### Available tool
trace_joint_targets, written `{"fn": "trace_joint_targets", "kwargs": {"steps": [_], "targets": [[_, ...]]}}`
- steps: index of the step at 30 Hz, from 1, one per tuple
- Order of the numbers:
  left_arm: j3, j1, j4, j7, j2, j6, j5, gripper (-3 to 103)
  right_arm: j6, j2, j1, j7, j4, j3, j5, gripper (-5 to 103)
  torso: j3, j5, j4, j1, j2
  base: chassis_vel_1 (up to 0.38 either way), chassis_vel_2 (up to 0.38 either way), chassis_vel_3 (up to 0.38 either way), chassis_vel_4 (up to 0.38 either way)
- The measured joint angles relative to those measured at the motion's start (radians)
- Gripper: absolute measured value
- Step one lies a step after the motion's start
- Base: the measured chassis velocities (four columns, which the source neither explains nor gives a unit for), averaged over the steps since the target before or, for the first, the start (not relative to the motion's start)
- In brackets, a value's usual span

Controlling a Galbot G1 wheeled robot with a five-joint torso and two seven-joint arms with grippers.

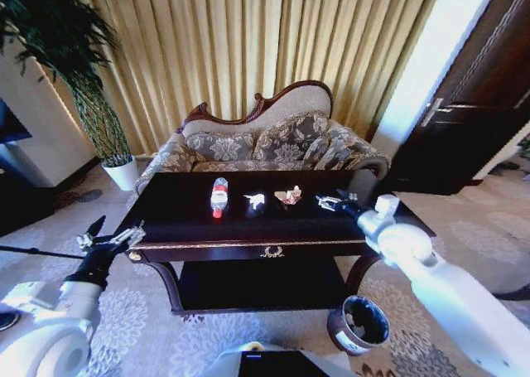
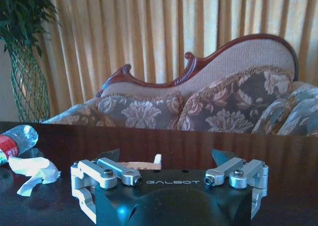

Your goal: Move to the front of the table and place the trash on the table into the trash bin.

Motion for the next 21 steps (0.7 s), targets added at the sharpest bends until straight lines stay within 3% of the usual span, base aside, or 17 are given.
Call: {"fn": "trace_joint_targets", "kwargs": {"steps": [8, 21], "targets": [[0.004, -0.002, 0.0, 0.0, -0.007, 0.004, 0.002, 100, -0.048, 0.057, 0.145, 0.069, -0.068, -0.19, 0.036, 100, 0.0, -0.0002, 0.0003, 0.0, 0.0, 0.0, 0.0, 0.0, 0.0], [0.0, -0.004, 0.0, -0.001, -0.02, 0.004, 0.003, 100, -0.056, 0.142, 0.25, 0.096, -0.178, -0.325, 0.01, 100, 0.0, -0.0003, 0.0002, 0.0, 0.0, 0.0, 0.0, 0.0, 0.0]]}}
